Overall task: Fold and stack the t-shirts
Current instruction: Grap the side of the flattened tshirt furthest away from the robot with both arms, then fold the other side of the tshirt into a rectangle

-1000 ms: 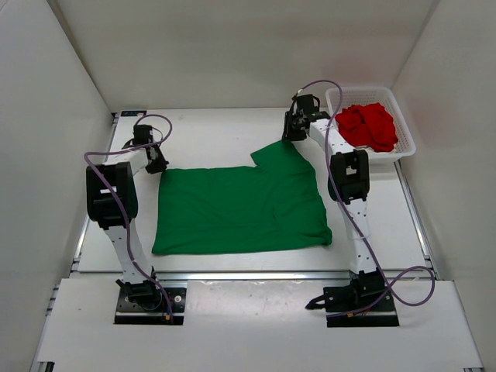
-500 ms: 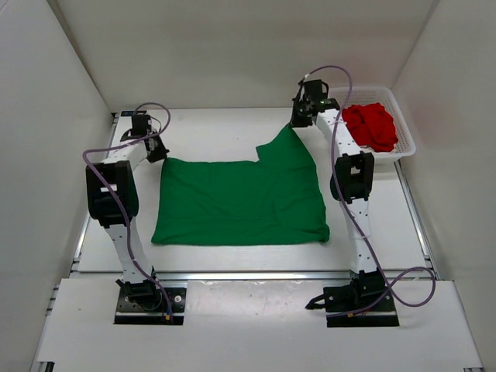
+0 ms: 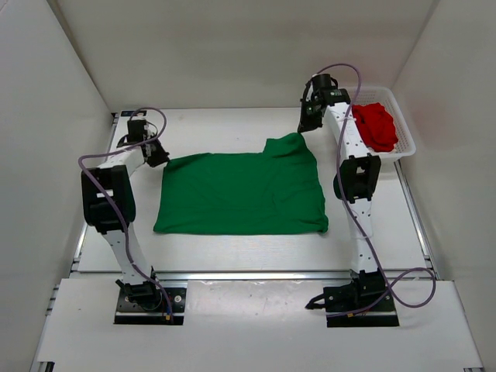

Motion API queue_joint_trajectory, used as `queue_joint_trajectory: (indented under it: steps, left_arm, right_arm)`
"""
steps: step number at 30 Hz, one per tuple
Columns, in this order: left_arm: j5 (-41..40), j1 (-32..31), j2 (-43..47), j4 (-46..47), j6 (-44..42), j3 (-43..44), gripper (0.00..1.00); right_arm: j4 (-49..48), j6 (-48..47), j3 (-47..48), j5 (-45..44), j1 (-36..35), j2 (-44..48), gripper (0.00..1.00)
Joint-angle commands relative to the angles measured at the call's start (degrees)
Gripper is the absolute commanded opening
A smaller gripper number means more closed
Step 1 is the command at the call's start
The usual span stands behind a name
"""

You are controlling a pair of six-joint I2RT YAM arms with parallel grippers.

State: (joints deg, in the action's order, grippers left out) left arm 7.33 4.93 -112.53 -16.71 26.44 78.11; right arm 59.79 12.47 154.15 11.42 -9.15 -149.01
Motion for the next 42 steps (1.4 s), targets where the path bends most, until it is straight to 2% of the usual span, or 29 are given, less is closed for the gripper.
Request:
queue_joint_trajectory:
  steps: [1, 5, 8, 9, 11, 18, 21, 33, 42]
  left_arm:
    - [2.51, 0.88, 7.41, 2.21, 1.25, -1.64, 0.0]
    - [3.74, 1.84, 9.43, 2.21, 1.69, -2.95, 0.0]
    - [4.09, 2.1, 11.62, 3.87, 1.52, -5.95, 0.0]
    - [4.18, 2.36, 11.98, 3.79, 1.6, -7.08, 0.0]
    - [4.88, 2.89, 12.51, 4.67, 1.86, -8.67, 0.0]
    - [4.18, 3.95, 14.44, 5.98, 1.34, -11.83, 0.0]
    - [2.95, 5.61, 17.16, 6.43, 0.63, -14.29, 0.0]
    - [4.62, 7.02, 27.54, 8.62, 1.69, -24.31, 0.0]
    - [3.4, 7.29, 31.85, 7.05, 1.69, -32.04, 0.0]
  right_arm:
    - [6.04, 0.1, -0.04, -1.66, -1.49, 7.23, 0.0]
    - [6.75, -1.04, -6.65, -3.6, -3.94, 16.0, 0.0]
    - [1.05, -2.53, -21.74, -6.14, -6.66, 25.59, 0.0]
    - [-4.36, -2.45, -30.92, -7.28, -6.93, 30.66, 0.0]
    - [-14.04, -1.31, -47.11, -2.75, -5.1, 38.93, 0.0]
    - [-25.23, 1.58, -69.4, -2.02, -2.99, 51.61, 0.0]
    - [-31.3, 1.59, -80.99, -2.54, -2.19, 59.95, 0.0]
    - [-38.96, 7.21, -103.41, -1.23, 1.76, 77.54, 0.0]
    - [-42.47, 11.96, -115.9, 0.18, 2.11, 83.79, 0.0]
